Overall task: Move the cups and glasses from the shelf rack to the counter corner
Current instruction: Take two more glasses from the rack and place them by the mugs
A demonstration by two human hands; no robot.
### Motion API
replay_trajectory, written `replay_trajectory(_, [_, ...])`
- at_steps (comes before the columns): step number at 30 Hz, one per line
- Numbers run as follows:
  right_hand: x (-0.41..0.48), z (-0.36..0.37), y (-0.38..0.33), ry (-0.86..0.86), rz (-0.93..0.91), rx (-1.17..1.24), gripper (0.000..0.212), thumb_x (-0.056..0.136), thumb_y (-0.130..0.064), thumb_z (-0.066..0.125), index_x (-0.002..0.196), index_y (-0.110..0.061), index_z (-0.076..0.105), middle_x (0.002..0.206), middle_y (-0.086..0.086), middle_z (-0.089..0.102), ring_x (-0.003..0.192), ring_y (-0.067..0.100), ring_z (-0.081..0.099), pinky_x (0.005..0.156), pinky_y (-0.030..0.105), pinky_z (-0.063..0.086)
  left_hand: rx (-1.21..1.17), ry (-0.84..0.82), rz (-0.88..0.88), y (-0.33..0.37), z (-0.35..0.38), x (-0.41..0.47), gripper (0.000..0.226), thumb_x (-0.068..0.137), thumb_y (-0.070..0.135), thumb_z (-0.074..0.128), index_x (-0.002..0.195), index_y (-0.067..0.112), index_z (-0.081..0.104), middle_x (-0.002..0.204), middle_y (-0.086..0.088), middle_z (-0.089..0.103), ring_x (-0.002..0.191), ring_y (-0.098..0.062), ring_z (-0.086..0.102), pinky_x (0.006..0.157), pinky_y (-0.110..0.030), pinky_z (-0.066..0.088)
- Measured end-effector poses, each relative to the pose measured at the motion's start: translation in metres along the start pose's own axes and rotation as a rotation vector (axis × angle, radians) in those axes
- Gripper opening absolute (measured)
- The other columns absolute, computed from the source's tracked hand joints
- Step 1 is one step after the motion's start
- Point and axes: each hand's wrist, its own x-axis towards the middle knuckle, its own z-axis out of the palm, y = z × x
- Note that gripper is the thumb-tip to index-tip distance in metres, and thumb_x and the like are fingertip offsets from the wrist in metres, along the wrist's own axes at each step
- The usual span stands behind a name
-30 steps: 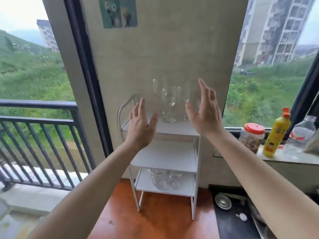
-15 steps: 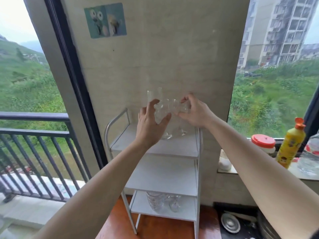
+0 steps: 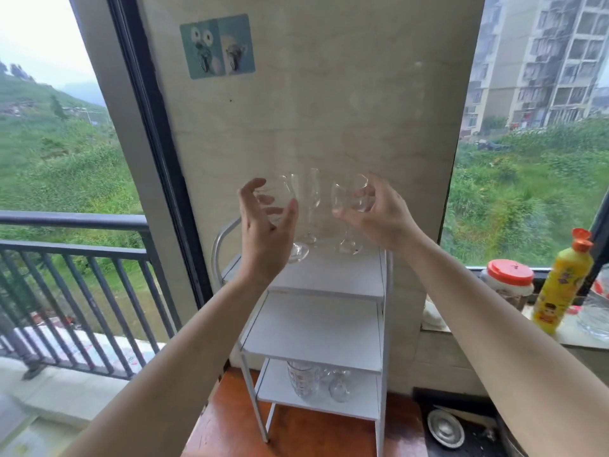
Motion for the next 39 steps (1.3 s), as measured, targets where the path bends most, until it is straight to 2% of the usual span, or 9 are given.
replay_trajectory(3, [-0.015, 0.006, -0.023, 0.036, 0.032, 0.190, 0.043, 0.068, -0.044, 0.083, 0.107, -0.035, 0.069, 0.098, -0.021, 0.067, 0.090, 0.003, 0.068, 0.086, 0.038, 0.057, 0.013, 0.047, 0.054, 0.015, -0.028, -0.010, 0.054, 0.079, 0.035, 0.060, 0.126, 0.029, 0.034, 0.109, -0.005, 0.049, 0.087, -0.011, 0.058, 0.072, -0.027, 0.056])
replay_trajectory(6, [-0.041, 0.013, -0.045, 0.038, 0.069, 0.345, 0.052, 0.069, -0.039, 0.081, 0.115, -0.023, 0.064, 0.111, 0.002, 0.062, 0.096, 0.021, 0.071, 0.082, 0.051, 0.062, -0.002, 0.072, 0.088, 0.025, -0.055, -0.025, 0.051, 0.079, 0.026, 0.062, 0.123, 0.030, 0.036, 0.105, -0.004, 0.050, 0.081, -0.004, 0.055, 0.067, -0.013, 0.048])
replay_trajectory(10, [-0.086, 0.015, -0.062, 0.052, 0.043, 0.477, 0.047, 0.069, -0.032, 0.076, 0.112, -0.024, 0.059, 0.119, 0.021, 0.057, 0.094, 0.036, 0.072, 0.070, 0.047, 0.064, -0.042, 0.029, 0.116, 0.035, -0.077, -0.055, 0.048, 0.082, 0.019, 0.061, 0.123, 0.027, 0.035, 0.102, -0.002, 0.049, 0.077, 0.009, 0.054, 0.066, -0.010, 0.047])
replay_trajectory(19, [-0.220, -0.031, -0.028, 0.232, 0.134, 0.255, 0.054, 0.067, -0.039, 0.070, 0.117, -0.027, 0.052, 0.106, 0.004, 0.068, 0.082, 0.022, 0.070, 0.063, 0.041, 0.059, -0.182, -0.195, 0.122, 0.049, -0.040, -0.153, 0.049, 0.085, 0.025, 0.062, 0.126, 0.018, 0.036, 0.102, -0.002, 0.048, 0.078, 0.000, 0.053, 0.069, -0.016, 0.047])
replay_trajectory(27, [-0.364, -0.176, -0.006, 0.607, 0.381, 0.052, 0.043, 0.066, -0.040, 0.073, 0.105, -0.036, 0.057, 0.099, -0.005, 0.071, 0.089, 0.019, 0.069, 0.069, 0.043, 0.060, -0.446, -0.493, 0.120, 0.125, 0.080, -0.257, 0.049, 0.086, 0.032, 0.065, 0.126, 0.026, 0.037, 0.111, -0.009, 0.057, 0.089, -0.017, 0.063, 0.080, -0.035, 0.054])
replay_trajectory(30, [-0.424, -0.241, -0.004, 0.769, 0.423, -0.008, 0.046, 0.063, -0.038, 0.072, 0.107, -0.034, 0.060, 0.098, -0.008, 0.069, 0.086, 0.019, 0.067, 0.080, 0.051, 0.059, -0.592, -0.622, 0.112, 0.179, 0.129, -0.310, 0.050, 0.087, 0.029, 0.064, 0.128, 0.017, 0.038, 0.110, 0.003, 0.055, 0.084, -0.008, 0.060, 0.076, -0.023, 0.049])
replay_trajectory(33, [-0.492, -0.308, -0.004, 0.909, 0.438, -0.076, 0.044, 0.063, -0.037, 0.072, 0.105, -0.040, 0.061, 0.095, -0.012, 0.070, 0.085, 0.009, 0.067, 0.079, 0.045, 0.059, -0.683, -0.734, 0.116, 0.235, 0.179, -0.373, 0.048, 0.087, 0.030, 0.064, 0.126, 0.021, 0.038, 0.099, 0.023, 0.058, 0.080, -0.005, 0.059, 0.072, -0.023, 0.050])
replay_trajectory(36, [-0.569, -0.381, -0.002, 1.028, 0.459, -0.124, 0.044, 0.061, -0.042, 0.073, 0.102, -0.045, 0.058, 0.097, -0.012, 0.068, 0.084, -0.002, 0.066, 0.068, 0.034, 0.055, -0.739, -0.846, 0.123, 0.295, 0.225, -0.446, 0.049, 0.087, 0.036, 0.065, 0.127, 0.028, 0.037, 0.106, 0.005, 0.059, 0.088, -0.014, 0.063, 0.079, -0.035, 0.055])
replay_trajectory(39, [-0.647, -0.455, -0.004, 1.136, 0.510, -0.157, 0.044, 0.058, -0.044, 0.073, 0.100, -0.047, 0.059, 0.099, -0.013, 0.068, 0.088, 0.006, 0.068, 0.070, 0.038, 0.055, -0.825, -0.958, 0.089, 0.359, 0.267, -0.525, 0.050, 0.086, 0.038, 0.066, 0.126, 0.028, 0.038, 0.112, -0.006, 0.057, 0.092, -0.023, 0.064, 0.080, -0.042, 0.057])
